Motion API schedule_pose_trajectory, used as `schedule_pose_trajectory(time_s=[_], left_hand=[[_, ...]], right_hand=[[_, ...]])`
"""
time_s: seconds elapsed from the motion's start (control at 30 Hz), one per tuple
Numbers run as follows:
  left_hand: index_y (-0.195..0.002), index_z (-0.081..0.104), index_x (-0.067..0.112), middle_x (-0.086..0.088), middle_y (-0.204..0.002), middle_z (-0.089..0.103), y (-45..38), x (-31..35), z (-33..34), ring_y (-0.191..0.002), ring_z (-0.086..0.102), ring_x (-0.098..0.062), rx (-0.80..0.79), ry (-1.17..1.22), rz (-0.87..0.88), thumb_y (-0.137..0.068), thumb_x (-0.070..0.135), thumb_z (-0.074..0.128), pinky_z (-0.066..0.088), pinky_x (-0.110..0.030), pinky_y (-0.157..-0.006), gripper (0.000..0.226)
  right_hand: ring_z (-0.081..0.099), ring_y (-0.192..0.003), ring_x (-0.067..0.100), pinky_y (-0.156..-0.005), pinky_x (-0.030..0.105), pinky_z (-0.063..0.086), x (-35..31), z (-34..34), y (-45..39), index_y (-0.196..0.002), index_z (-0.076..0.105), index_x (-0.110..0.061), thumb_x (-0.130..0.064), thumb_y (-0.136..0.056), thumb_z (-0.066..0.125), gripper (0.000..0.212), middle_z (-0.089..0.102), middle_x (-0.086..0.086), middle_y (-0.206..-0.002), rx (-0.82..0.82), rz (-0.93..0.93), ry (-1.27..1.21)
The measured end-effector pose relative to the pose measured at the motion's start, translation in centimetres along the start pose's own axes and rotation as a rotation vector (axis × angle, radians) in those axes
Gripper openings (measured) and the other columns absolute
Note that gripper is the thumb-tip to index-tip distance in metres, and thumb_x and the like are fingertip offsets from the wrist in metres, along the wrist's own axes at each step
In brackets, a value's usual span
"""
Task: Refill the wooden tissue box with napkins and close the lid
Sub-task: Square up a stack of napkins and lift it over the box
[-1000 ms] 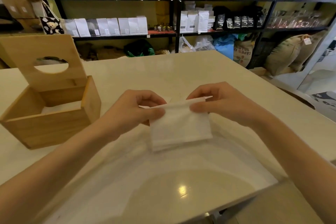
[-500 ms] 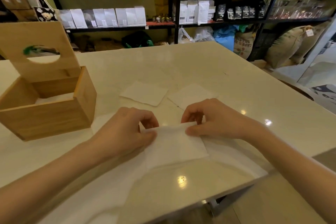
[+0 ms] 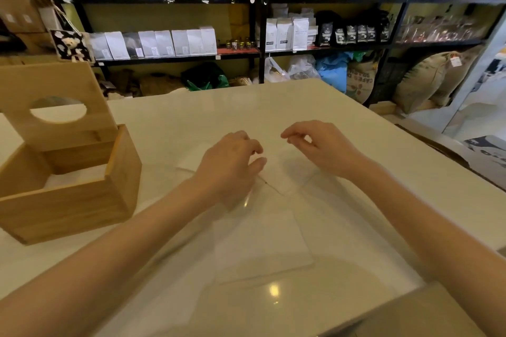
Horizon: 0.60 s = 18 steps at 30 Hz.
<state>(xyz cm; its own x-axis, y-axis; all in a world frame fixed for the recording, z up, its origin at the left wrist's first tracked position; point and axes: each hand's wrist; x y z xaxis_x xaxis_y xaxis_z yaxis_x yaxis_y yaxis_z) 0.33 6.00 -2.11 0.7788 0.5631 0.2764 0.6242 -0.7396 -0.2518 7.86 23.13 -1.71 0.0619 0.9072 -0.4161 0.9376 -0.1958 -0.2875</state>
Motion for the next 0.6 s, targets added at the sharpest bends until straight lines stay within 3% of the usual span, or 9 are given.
schedule_pose_trajectory(time_s=[0.13, 0.27, 0.43, 0.6], left_hand=[[-0.117, 0.059, 0.012, -0.005, -0.124, 0.048, -2.0, 0.2, 2.2, -0.117, 0.035, -0.024, 0.022, -0.227, -0.001, -0.092, 0.037, 0.041, 0.034, -0.036, -0.089, 0.040], [-0.106, 0.066, 0.012, -0.001, -0.122, 0.052, -2.4, 0.1, 3.0, -0.117, 0.035, -0.022, 0.014, -0.281, 0.036, -0.090, 0.034, 0.042, 0.029, -0.036, -0.086, 0.036], [-0.103, 0.066, 0.011, 0.000, -0.115, 0.059, -2.5, 0.2, 3.5, -0.116, 0.038, -0.021, 0.068, -0.232, 0.058, -0.089, 0.025, 0.045, 0.028, -0.034, -0.083, 0.029], [-0.097, 0.064, 0.013, -0.003, -0.114, 0.059, -2.8, 0.3, 3.1, -0.115, 0.041, -0.022, 0.050, -0.127, 0.003, -0.086, 0.020, 0.051, 0.033, -0.034, -0.086, 0.018]], right_hand=[[0.043, -0.124, 0.022, -0.101, 0.036, 0.035, 1.8, 2.3, -1.4, -0.127, 0.051, -0.019, -0.014, -0.094, 0.037, 0.036, 0.055, 0.002, -0.133, -0.040, -0.017, 0.213], [0.034, -0.132, 0.019, -0.103, 0.037, 0.029, 2.9, 2.6, -1.3, -0.133, 0.044, -0.024, -0.021, -0.094, 0.034, 0.040, 0.045, -0.004, -0.142, -0.176, -0.021, 0.356], [0.046, -0.118, 0.023, -0.093, 0.037, 0.036, 3.0, 2.2, -1.3, -0.117, 0.057, -0.017, -0.021, -0.089, 0.041, 0.032, 0.059, 0.003, -0.123, -0.132, -0.010, 0.305], [0.050, -0.096, 0.024, -0.082, 0.036, 0.039, 2.9, 2.1, -0.8, -0.093, 0.057, -0.011, -0.015, -0.081, 0.053, 0.014, 0.060, 0.007, -0.100, -0.067, 0.029, 0.110]])
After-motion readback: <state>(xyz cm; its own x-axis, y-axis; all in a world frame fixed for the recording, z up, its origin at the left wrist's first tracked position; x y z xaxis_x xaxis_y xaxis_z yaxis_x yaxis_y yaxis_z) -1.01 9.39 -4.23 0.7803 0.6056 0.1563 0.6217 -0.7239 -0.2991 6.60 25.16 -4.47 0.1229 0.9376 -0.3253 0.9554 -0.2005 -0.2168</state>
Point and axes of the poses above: each hand's wrist, its own y-axis away from the middle knuckle, its own z-axis out of the palm, x = y × z
